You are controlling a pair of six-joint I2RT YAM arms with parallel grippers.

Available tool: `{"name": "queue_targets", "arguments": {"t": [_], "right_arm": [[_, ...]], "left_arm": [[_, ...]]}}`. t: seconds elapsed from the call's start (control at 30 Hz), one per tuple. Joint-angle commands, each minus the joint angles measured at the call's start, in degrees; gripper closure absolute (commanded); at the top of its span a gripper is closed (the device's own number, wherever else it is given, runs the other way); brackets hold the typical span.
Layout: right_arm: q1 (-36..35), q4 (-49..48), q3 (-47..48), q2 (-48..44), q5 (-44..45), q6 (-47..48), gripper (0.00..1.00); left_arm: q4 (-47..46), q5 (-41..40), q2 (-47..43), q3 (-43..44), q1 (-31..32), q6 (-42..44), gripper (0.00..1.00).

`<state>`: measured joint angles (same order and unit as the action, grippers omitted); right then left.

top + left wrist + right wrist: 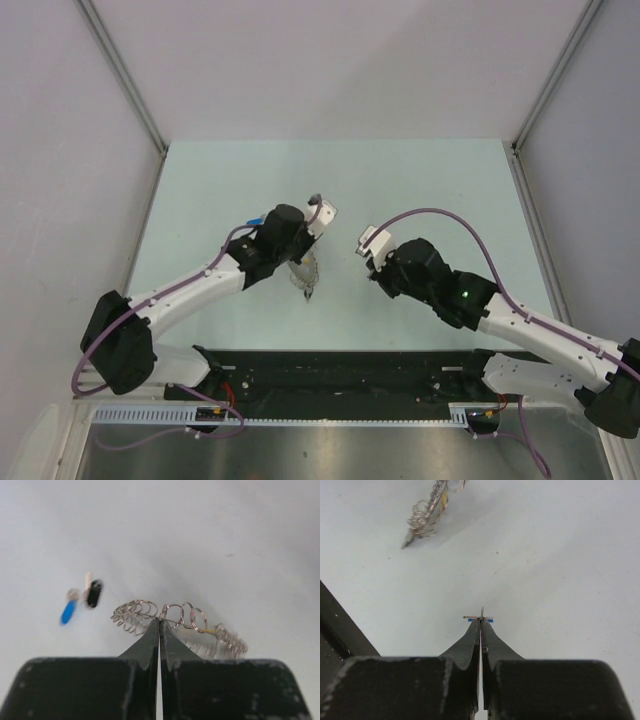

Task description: Put the keys on the keyring

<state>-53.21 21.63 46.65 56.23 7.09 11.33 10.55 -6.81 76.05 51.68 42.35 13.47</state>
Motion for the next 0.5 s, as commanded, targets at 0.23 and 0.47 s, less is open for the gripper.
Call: {"name": "queue_targets", "arguments": {"t": [0.23, 0.47], "right_arm": [[-3.5, 0.7, 1.6, -5.2, 7.7, -3.1, 1.0], [-5.1, 0.3, 1.1, -6.1, 8.9, -3.2, 1.0]], "left_arm": [[43.6, -20.2, 2.4, 17.9, 2.0, -10.0, 1.0], [52.3, -21.1, -2.0, 23.6, 2.4, -12.5, 1.0]]}}
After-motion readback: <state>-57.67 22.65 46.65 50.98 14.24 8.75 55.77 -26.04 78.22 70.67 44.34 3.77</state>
